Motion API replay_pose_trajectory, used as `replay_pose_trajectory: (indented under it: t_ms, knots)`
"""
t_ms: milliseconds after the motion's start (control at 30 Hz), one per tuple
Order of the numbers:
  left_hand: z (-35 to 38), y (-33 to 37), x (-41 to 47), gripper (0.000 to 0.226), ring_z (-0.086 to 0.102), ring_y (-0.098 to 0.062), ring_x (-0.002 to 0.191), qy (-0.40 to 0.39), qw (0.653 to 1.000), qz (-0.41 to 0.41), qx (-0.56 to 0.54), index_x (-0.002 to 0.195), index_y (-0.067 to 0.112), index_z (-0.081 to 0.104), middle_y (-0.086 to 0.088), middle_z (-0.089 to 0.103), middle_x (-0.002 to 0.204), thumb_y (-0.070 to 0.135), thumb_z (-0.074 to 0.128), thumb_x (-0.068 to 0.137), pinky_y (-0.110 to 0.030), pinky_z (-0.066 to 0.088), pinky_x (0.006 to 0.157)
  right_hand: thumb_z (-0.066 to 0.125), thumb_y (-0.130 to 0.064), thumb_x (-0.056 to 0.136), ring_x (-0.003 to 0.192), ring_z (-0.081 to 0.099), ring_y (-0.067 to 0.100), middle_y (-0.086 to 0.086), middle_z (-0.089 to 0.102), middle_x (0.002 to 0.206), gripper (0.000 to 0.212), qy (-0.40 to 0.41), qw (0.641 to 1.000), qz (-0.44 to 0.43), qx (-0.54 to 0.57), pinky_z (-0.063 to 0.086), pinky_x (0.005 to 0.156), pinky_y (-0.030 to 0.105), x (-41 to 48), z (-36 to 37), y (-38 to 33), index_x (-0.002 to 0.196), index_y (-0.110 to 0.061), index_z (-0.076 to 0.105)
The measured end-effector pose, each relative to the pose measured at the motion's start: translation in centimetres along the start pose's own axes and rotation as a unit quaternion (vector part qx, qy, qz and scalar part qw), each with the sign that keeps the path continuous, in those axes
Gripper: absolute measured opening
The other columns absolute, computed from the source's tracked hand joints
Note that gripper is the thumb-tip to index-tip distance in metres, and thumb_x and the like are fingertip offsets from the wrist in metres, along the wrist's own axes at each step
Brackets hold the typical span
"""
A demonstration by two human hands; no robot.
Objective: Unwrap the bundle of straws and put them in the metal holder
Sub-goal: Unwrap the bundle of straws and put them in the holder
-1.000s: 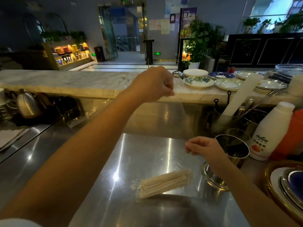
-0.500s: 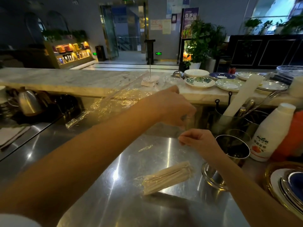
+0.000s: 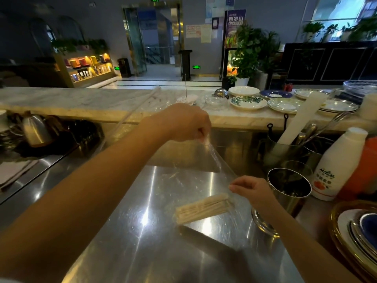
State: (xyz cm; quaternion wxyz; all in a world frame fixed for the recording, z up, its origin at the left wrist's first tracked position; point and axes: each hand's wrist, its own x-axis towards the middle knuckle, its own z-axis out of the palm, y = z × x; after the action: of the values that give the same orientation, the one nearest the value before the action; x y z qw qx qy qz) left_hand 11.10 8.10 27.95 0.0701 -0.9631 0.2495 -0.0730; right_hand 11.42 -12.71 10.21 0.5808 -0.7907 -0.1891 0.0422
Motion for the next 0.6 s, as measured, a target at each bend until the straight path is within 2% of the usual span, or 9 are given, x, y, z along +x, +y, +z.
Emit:
replay_pose_trajectory:
  t_ms: [133,233,300,400,467,533,600]
  knots:
    - [-0.1,-1.1,-0.5,0.008,0.054,-0.012,0.075,0.004,0.999,-0.038,-0.03,0.091,0.018,0.066,0.007,0.059,0.079,0.02,0.06,0.086,-0.027,0.042,0.073,0.065,-0.005,0.08,0.071,0.064,0.011,0.0,0.068,0.071,0.021,0.038,0.999,0.012,0.008,0.048,0.06,0.016,-0.5,-0.2,0.7,0.073,-0.025,0.067]
    - [0.0,-2.0,-1.2,0.007,0.056,-0.011,0.075,0.01,0.998,-0.05,-0.045,0.089,0.019,0.066,0.007,0.06,0.08,0.02,0.061,0.085,-0.026,0.041,0.073,0.063,-0.005,0.081,0.075,0.063,0.017,0.001,0.067,0.074,0.021,0.071,0.997,0.01,-0.004,0.048,0.065,0.021,-0.4,-0.5,0.2,0.074,-0.024,0.065]
    - [-0.1,-3.0,-1.9,0.006,0.054,-0.008,0.071,0.023,0.996,-0.066,-0.056,0.088,0.02,0.066,0.009,0.058,0.077,0.019,0.062,0.084,-0.025,0.039,0.072,0.064,-0.004,0.08,0.075,0.063,0.015,0.002,0.067,0.076,0.019,0.096,0.995,-0.006,0.006,0.049,0.064,0.021,-0.2,-1.0,-0.8,0.075,-0.023,0.065]
    - [0.3,-4.8,-3.3,0.007,0.052,-0.002,0.07,0.04,0.99,-0.102,-0.093,0.085,0.022,0.065,0.009,0.059,0.077,0.016,0.063,0.082,-0.025,0.041,0.072,0.065,-0.006,0.078,0.07,0.063,0.005,0.001,0.067,0.077,0.016,0.122,0.99,-0.077,0.004,0.052,0.063,0.016,0.0,-2.1,-2.9,0.079,-0.022,0.066]
    - [1.4,-5.5,-4.1,0.009,0.052,-0.002,0.072,0.008,0.987,-0.121,-0.107,0.083,0.023,0.064,0.009,0.06,0.078,0.015,0.064,0.082,-0.023,0.043,0.069,0.065,-0.007,0.078,0.067,0.062,-0.001,0.0,0.067,0.076,0.014,0.111,0.988,-0.104,-0.005,0.05,0.064,0.009,0.2,-2.6,-3.9,0.08,-0.021,0.066]
    - [3.2,-5.7,-4.7,0.011,0.052,-0.004,0.071,-0.049,0.985,-0.131,-0.097,0.08,0.025,0.062,0.01,0.057,0.077,0.014,0.064,0.082,-0.021,0.04,0.062,0.064,-0.008,0.079,0.063,0.06,-0.005,0.0,0.065,0.074,0.012,0.069,0.994,-0.082,-0.032,0.048,0.061,0.006,0.4,-2.5,-4.0,0.079,-0.021,0.065]
    - [4.9,-5.8,-5.2,0.013,0.053,-0.008,0.071,-0.074,0.983,-0.138,-0.093,0.078,0.025,0.061,0.009,0.056,0.078,0.014,0.064,0.082,-0.024,0.039,0.062,0.064,-0.009,0.08,0.063,0.06,-0.003,0.0,0.065,0.073,0.012,0.046,0.997,-0.046,-0.041,0.048,0.059,0.008,0.5,-2.1,-3.5,0.078,-0.02,0.065]
